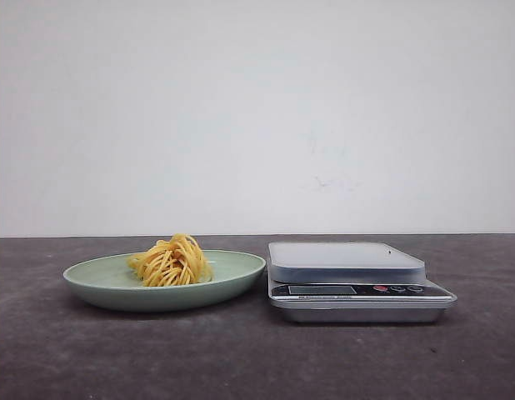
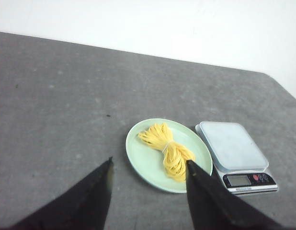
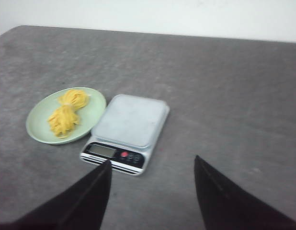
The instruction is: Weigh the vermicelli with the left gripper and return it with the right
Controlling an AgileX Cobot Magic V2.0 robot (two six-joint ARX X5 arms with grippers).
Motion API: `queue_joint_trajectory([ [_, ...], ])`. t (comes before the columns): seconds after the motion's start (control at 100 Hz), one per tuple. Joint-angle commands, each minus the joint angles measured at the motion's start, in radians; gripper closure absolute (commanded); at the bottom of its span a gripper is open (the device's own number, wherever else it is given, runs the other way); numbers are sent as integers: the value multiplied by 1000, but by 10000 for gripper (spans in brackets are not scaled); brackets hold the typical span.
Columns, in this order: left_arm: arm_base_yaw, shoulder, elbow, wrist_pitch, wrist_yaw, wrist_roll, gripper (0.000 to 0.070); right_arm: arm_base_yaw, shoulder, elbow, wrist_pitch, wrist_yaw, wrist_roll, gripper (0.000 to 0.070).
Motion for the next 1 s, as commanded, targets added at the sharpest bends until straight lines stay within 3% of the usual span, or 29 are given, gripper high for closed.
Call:
queue_joint_trajectory([
  [0.0, -4, 3, 8, 17, -6, -6, 436, 4, -8, -11, 35, -13, 29, 504],
  [0.07, -4, 3, 8, 16, -6, -5, 514, 4, -9, -31, 48, -18, 35, 694],
  [0.14, -4, 3, 8, 14, -6, 3, 699, 4, -9, -36, 62, -16, 36, 699],
  [0.99, -4, 3, 8, 13, -3, 18, 700, 4, -8, -36, 89, -16, 72, 699],
])
